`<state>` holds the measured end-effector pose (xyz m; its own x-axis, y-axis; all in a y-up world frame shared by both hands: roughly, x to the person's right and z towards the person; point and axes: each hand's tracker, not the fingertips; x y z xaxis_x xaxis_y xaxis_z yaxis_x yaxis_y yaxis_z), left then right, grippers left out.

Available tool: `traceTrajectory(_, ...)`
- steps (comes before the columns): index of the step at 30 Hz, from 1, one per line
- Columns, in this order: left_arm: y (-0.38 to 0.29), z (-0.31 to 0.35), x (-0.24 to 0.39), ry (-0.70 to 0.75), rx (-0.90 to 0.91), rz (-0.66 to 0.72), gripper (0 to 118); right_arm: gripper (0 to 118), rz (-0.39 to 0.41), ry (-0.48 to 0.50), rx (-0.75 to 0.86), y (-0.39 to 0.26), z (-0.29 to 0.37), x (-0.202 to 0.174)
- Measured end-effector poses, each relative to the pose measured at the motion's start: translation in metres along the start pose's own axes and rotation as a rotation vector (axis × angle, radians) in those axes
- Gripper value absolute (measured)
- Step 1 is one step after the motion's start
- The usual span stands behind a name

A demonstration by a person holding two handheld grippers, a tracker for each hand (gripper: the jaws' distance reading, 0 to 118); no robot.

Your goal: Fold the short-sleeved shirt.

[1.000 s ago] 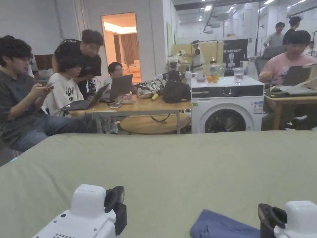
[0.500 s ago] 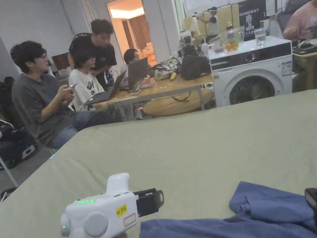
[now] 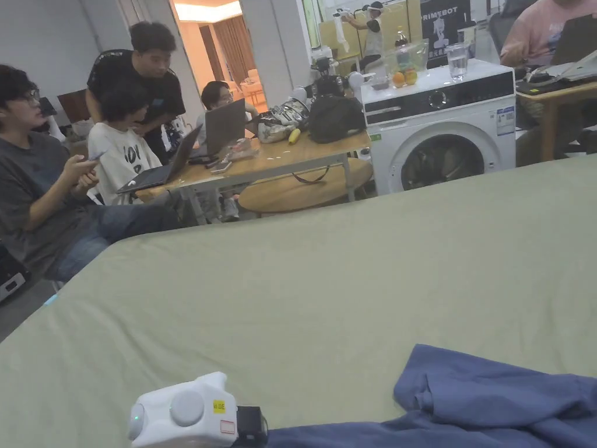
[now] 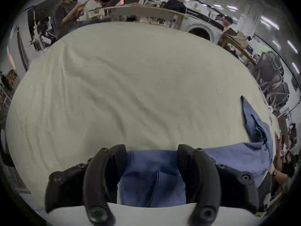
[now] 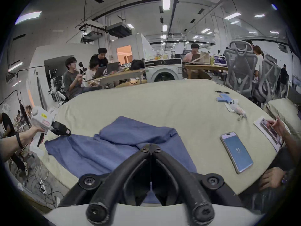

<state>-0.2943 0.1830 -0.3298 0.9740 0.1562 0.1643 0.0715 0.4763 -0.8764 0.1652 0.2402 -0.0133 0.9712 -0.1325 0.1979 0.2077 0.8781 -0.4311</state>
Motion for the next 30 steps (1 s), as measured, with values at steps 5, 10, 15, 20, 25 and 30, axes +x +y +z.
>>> traceTrajectory(5, 0.003, 0.0, 0.003, -0.051, -0.021, 0.007, 0, 0, -0.024, -0.029, -0.028, -0.006, 0.003, 0.011)
traceTrajectory(10, -0.001, -0.006, 0.01, 0.02, -0.019, -0.048, 0, 25, -0.177, -0.147, -0.005, -0.017, 0.011, 0.028)
traceTrajectory(15, -0.009, -0.001, 0.021, 0.038, -0.013, -0.073, 0, 75, -0.344, -0.172, -0.176, -0.047, -0.025, 0.057)
traceTrajectory(20, -0.015, 0.007, 0.024, 0.044, 0.01, -0.071, 0, 7, -0.361, -0.148, -0.222, -0.072, -0.043, 0.056)
traceTrajectory(25, -0.025, 0.054, 0.011, -0.075, 0.207, 0.042, 0, 3, -0.344, -0.076, -0.119, -0.037, -0.013, 0.056)
traceTrajectory(30, -0.025, 0.169, 0.009, -0.21, 0.495, 0.032, 0, 3, -0.228, 0.015, 0.049, 0.03, 0.01, 0.029)
